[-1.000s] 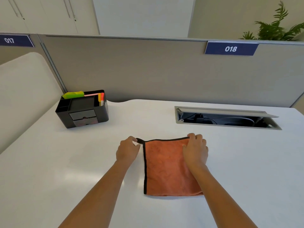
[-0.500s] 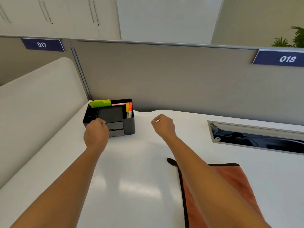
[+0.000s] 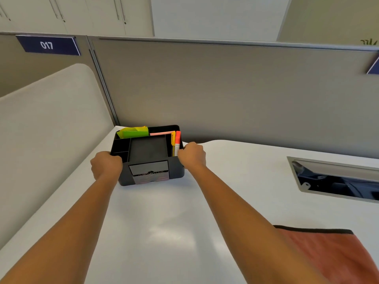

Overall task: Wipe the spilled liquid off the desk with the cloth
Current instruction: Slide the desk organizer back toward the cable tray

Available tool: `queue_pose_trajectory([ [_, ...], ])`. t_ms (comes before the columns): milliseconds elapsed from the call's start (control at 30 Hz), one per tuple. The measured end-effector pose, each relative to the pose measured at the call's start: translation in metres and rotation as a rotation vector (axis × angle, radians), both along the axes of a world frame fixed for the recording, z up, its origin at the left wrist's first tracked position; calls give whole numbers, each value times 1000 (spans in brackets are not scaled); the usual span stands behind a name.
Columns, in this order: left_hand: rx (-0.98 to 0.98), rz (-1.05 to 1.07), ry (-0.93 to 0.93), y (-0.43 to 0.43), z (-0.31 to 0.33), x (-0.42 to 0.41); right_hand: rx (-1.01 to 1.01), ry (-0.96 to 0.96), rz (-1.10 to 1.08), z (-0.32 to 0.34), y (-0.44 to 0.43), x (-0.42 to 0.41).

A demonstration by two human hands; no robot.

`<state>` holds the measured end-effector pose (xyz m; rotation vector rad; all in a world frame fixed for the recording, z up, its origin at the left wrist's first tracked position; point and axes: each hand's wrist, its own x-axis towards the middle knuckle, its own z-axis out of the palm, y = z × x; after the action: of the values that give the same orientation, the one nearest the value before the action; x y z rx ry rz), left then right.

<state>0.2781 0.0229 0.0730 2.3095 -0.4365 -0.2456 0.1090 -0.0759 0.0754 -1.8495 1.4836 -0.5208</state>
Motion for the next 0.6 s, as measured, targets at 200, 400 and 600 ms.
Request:
queue_pose_trajectory([
  [200, -18, -56, -24, -3, 8, -10, -51, 6, -39, 5, 2, -7],
  [400, -62, -173, -29, -27, 23, -56, -68, 25, -123, 19, -13, -60],
  [600, -87, -349, 6, -71, 32, -136, -80, 89, -248, 36, -37, -151],
])
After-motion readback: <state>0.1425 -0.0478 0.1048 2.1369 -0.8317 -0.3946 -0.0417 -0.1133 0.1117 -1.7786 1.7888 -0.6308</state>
